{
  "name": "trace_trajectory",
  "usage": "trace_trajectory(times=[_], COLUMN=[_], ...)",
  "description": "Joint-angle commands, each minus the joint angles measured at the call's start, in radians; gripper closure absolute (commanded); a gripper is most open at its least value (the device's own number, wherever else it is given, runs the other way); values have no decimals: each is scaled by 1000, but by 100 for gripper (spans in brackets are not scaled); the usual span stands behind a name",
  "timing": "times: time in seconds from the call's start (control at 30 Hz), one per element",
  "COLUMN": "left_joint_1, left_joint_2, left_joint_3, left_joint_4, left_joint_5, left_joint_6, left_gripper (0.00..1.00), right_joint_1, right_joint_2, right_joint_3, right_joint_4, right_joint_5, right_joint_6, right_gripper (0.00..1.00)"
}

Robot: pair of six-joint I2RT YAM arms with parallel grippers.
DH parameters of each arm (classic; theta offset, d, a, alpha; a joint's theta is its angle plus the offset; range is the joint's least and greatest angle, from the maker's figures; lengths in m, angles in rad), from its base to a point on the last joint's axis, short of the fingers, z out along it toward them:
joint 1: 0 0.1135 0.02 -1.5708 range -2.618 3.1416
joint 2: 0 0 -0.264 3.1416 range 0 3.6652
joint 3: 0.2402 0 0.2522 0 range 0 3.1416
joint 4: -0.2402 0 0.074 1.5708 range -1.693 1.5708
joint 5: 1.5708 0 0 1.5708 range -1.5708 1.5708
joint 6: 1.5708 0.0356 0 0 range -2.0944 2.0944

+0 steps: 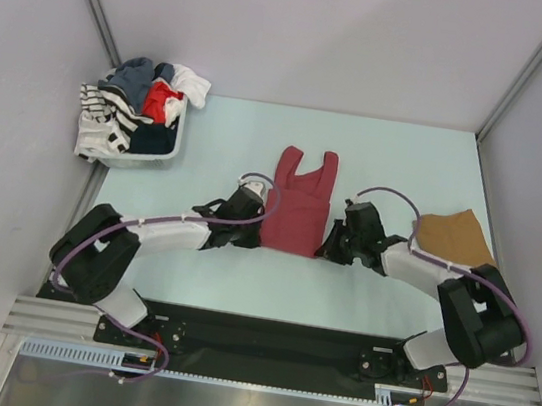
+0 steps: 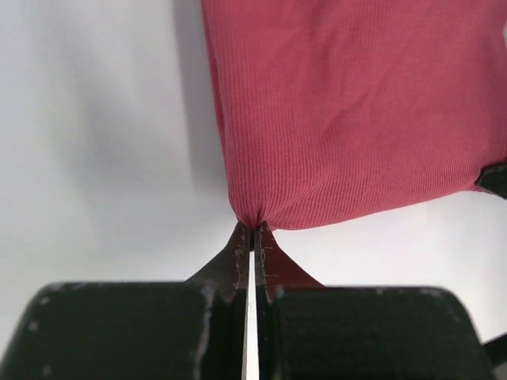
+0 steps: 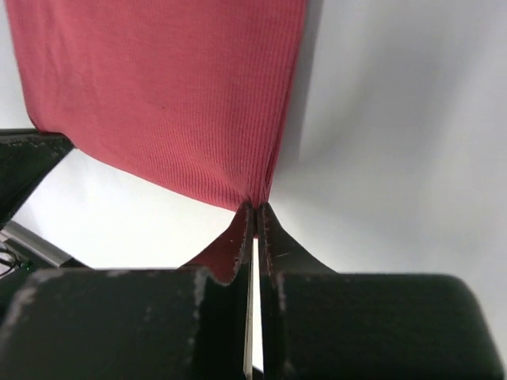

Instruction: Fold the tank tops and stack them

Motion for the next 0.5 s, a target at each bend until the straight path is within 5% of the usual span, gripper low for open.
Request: trace_trajectory(times=[0.0, 0.47], left_joint_1=[-67, -249], left_joint_2=[-82, -285], left_joint_3=[-50, -156], left_joint_4=[-49, -155], left_joint_5=[-34, -66], left_joint_6=[-34, -202], left_gripper=[100, 100], right_joint_1=[24, 164], right_joint_2=[-109, -515], right_joint_3=[-39, -98], right_joint_4=[-104, -426], right_joint_5=[22, 125], right_joint_6=[-16, 42], right_gripper=[100, 99])
